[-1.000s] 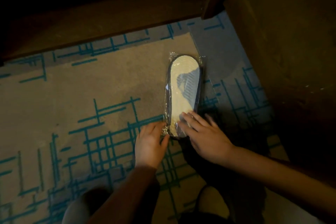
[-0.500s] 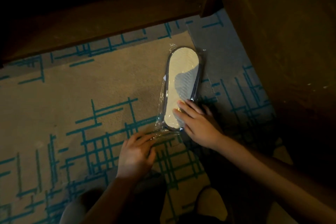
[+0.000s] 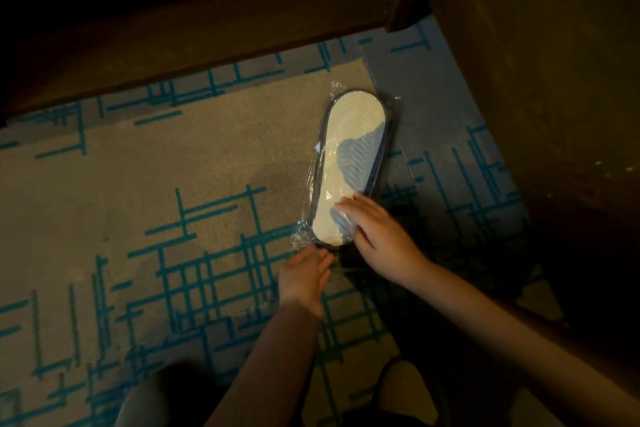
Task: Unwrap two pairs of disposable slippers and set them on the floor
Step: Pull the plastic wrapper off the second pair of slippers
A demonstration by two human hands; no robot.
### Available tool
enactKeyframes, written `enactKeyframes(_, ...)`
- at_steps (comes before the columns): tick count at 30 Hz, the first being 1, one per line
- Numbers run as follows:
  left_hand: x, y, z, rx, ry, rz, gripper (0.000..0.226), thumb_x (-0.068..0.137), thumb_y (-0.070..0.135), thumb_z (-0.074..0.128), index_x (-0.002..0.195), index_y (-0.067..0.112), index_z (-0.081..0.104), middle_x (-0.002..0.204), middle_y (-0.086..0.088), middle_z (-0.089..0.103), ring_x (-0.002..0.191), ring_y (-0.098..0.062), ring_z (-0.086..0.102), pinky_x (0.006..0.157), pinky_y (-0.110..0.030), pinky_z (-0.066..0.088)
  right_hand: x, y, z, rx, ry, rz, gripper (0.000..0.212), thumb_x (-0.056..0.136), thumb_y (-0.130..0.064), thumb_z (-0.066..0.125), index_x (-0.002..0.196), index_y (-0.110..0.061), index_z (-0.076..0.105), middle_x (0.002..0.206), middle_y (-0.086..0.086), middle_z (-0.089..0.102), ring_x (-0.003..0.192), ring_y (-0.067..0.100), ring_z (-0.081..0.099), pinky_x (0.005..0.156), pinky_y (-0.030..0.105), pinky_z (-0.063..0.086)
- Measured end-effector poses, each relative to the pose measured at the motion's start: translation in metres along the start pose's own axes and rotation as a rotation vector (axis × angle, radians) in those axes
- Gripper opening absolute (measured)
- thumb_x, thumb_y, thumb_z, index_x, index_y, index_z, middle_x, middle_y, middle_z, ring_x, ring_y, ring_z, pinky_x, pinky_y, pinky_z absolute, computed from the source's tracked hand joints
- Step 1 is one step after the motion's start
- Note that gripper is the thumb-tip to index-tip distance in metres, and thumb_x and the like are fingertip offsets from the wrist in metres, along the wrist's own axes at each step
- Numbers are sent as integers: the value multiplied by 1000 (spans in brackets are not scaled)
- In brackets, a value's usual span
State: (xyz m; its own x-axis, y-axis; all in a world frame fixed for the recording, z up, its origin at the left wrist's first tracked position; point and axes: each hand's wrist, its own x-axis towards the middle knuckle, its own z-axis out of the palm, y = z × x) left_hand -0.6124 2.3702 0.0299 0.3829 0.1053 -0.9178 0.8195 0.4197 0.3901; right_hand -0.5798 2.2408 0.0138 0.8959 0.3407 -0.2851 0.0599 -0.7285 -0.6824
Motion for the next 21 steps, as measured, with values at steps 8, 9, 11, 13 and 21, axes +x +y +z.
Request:
enactKeyframes(8,17,0,13,-67,175,42,15,85,11,60,99,10,63,83,-5,62,72,-12,56,61,-21,45,-3,-8,-1,175,33,37,45,93,-3,44,136,-15,46,150,1,36,134,-1,17,113,18,18)
enactKeyframes(9,17,0,12,-58,173,69,12,85,9,59,96,12,63,88,-5,63,79,-14,57,66,-23,46,-3,-10,-3,223,54,62,44,93,-2,44,136,-14,46,149,1,38,132,-2,23,113,15,22)
enactKeyframes(11,13,2,11,-78,129,80,12,86,4,56,84,15,61,89,-5,63,83,-15,59,70,-24,47,-2,-13,-7,283,68,98,43,93,-1,43,135,-12,46,144,2,44,121,-6,33,100,-1,29)
enactKeyframes(13,13,4,13,-116,85,59,14,86,3,55,81,16,59,89,-7,62,80,-15,59,67,-23,47,-3,-14,-8,300,55,100,42,94,0,43,134,-11,47,139,4,48,113,-6,38,85,-9,29)
enactKeyframes(21,10,12,4,-289,-64,3,24,84,5,59,108,7,57,93,-8,65,83,-14,63,62,-19,56,1,-10,-5,593,448,567,76,75,-22,74,139,-29,34,139,8,44,129,21,42,108,40,39)
